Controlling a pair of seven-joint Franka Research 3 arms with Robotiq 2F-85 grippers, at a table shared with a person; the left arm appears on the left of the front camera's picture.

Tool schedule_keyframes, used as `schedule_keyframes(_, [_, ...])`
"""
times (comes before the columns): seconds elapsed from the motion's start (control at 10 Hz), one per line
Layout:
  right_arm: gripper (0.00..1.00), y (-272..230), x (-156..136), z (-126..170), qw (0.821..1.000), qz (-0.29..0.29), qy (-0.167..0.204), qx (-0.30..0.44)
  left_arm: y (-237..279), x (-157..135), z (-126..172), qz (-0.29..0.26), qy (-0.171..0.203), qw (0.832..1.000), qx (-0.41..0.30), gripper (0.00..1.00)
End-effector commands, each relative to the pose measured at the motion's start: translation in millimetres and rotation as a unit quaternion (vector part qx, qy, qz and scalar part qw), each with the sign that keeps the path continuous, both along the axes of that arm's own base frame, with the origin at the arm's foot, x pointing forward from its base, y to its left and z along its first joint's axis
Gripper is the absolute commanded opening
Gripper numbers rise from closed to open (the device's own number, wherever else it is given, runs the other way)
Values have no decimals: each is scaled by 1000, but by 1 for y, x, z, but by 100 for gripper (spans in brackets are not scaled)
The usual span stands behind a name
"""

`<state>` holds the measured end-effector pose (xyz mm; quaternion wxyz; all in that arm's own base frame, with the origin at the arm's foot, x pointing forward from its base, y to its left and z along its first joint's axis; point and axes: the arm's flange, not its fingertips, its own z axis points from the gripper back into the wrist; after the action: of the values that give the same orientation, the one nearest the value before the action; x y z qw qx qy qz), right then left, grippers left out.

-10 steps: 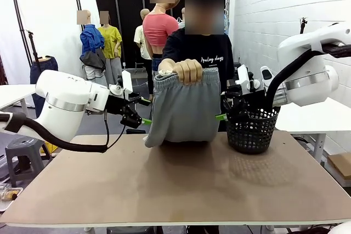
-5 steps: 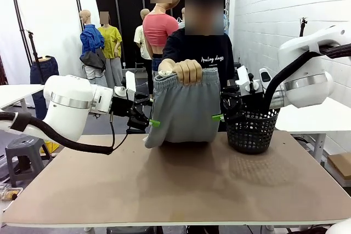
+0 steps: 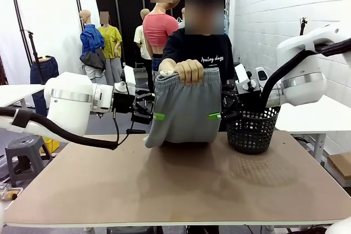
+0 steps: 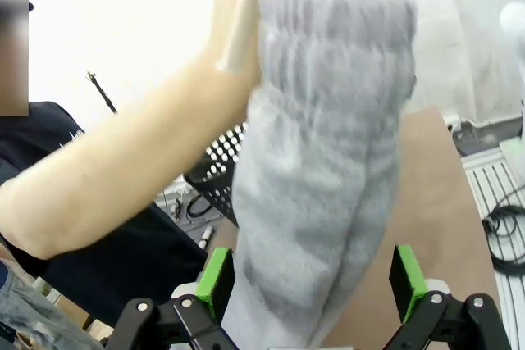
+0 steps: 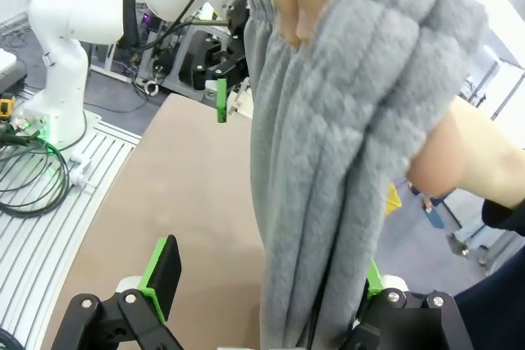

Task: Fold the training pants.
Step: Grab both ends of the Training pants handed by a person.

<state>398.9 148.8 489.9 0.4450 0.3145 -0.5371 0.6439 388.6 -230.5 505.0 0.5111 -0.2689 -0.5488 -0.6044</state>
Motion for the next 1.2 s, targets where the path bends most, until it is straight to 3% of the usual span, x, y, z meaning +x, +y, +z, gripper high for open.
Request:
schedule_keyframes(0.0, [100, 7, 8, 1, 999, 23, -9, 23, -21, 6, -10, 3, -15, 999, -36, 100])
schedule_keyframes(0.5, [100, 14, 14, 13, 996, 63, 16, 54, -32, 13, -11, 20, 29, 998, -60, 100])
schedule_keyframes(0.7, [100, 17, 20, 16, 992, 93, 45, 75, -33, 11, -9, 15, 26, 997, -69, 100])
schedule_keyframes(0.8, [92, 17, 21, 20, 989, 106, 59, 86, -34, 10, -9, 7, 26, 997, -75, 100])
schedule_keyframes(1.1, [33, 18, 24, 24, 986, 99, 97, 95, -33, 11, -6, -14, 35, 995, -91, 49])
